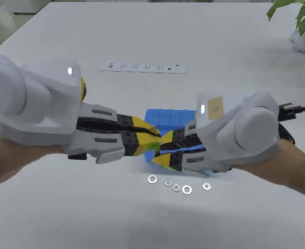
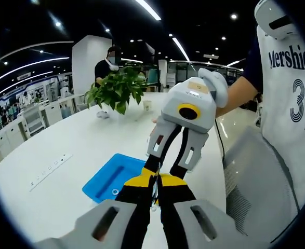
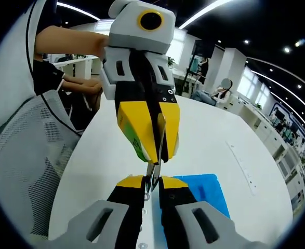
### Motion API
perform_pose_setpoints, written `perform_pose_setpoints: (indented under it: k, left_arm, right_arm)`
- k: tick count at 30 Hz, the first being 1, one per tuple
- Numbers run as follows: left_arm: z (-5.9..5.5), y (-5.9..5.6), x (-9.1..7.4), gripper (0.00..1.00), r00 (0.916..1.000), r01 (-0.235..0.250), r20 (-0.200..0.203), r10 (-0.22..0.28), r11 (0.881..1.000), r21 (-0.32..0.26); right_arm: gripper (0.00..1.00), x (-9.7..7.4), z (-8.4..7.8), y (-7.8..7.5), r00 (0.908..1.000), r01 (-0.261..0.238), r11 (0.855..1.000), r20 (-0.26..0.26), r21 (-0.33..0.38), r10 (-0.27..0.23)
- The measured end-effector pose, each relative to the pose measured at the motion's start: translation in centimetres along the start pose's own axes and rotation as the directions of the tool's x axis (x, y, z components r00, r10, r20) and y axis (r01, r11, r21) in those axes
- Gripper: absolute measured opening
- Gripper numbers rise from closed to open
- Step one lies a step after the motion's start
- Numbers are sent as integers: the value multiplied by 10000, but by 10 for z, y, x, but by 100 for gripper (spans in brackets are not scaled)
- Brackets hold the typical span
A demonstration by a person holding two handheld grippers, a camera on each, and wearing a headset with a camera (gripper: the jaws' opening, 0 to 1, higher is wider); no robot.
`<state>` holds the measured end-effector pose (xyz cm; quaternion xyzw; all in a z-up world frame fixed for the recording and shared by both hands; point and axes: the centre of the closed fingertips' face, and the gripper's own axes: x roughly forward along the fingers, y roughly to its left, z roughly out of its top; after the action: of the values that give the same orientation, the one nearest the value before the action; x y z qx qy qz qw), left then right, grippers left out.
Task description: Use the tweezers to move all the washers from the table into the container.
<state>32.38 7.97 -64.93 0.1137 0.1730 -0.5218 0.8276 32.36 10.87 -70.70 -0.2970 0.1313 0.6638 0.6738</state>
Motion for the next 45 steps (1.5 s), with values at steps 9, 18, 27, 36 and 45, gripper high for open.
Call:
perform_pose_setpoints:
  k: [9,18,27,36,45]
  left_arm:
    - [-16,-6,0,7,9999,67,-149,-72,9994,-340]
    - [-35,-6,3,7,9987,249,-438,-262,9992,-298]
    - [-49,0,7,7,9955,451,-831,-447,9990,19]
    - [-60,4,15,7,9914,780,-1057,-767,9969,86]
    - [-67,7,19,7,9881,940,-1226,-928,9956,44]
  right_arm:
    - [12,9,-9,14,9999,-87,9999,-76,97,87]
    - [14,24,-22,18,9992,-234,9997,-315,45,236]
    - [14,39,-31,15,9989,-310,9992,-357,265,319]
    - [13,46,-44,14,9983,-358,9976,-448,598,385]
    - [13,51,-50,12,9986,-341,9943,-363,1013,380]
